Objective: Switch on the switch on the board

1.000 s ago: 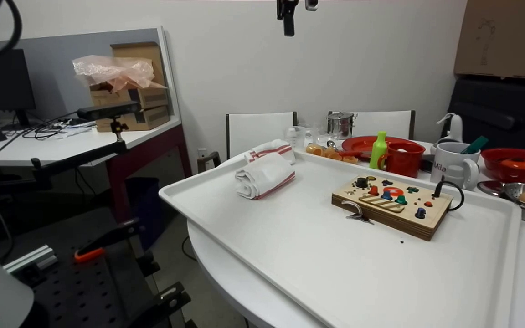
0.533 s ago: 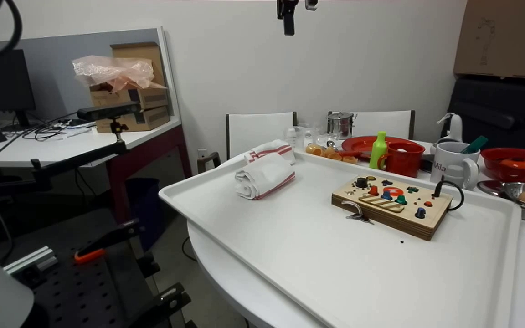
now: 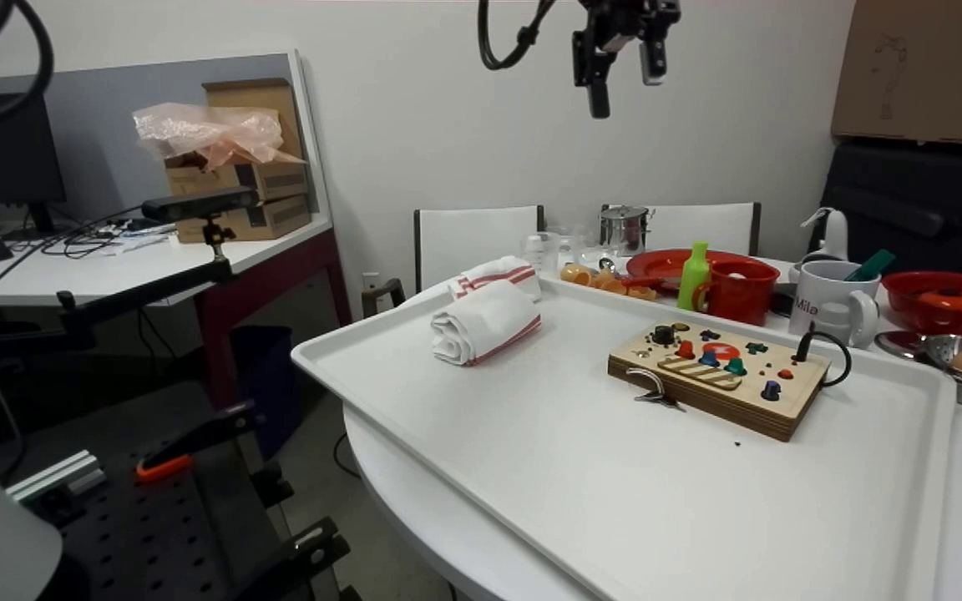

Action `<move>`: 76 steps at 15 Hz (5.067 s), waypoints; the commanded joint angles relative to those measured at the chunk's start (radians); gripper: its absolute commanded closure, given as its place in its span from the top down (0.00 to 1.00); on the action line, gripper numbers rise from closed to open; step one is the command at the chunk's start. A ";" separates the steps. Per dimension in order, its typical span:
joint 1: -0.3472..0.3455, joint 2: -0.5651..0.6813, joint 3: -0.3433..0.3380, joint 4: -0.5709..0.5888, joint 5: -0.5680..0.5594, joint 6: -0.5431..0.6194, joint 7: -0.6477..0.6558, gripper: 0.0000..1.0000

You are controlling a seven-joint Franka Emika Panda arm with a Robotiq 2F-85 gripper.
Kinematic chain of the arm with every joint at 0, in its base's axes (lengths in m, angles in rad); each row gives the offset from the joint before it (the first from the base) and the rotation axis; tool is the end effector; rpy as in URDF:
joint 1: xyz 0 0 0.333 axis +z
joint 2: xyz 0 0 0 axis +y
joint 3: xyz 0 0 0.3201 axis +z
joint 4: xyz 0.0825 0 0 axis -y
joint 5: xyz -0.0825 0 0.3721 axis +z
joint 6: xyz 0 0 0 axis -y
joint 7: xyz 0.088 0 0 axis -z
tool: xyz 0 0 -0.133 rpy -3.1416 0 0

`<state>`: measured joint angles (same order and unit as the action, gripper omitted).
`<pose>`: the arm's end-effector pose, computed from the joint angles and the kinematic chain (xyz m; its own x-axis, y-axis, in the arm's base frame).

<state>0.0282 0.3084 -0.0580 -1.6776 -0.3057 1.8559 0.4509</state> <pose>0.6204 -0.0466 0.4003 0.9311 -0.3648 -0.0011 -0.3446 -0.8806 0.3252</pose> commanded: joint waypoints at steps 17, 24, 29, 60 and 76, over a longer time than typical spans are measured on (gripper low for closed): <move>-0.158 0.194 -0.037 -0.014 0.198 0.105 -0.392 1.00; -0.165 0.216 -0.007 -0.022 0.207 0.223 -0.525 1.00; -0.195 0.283 0.001 0.009 0.244 0.291 -0.600 1.00; -0.199 0.462 0.062 0.160 0.259 0.378 -0.750 1.00; -0.190 0.501 0.058 0.197 0.254 0.387 -0.730 0.00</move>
<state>-0.1703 0.7857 0.0038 -1.5154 -0.0592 2.2421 -0.2904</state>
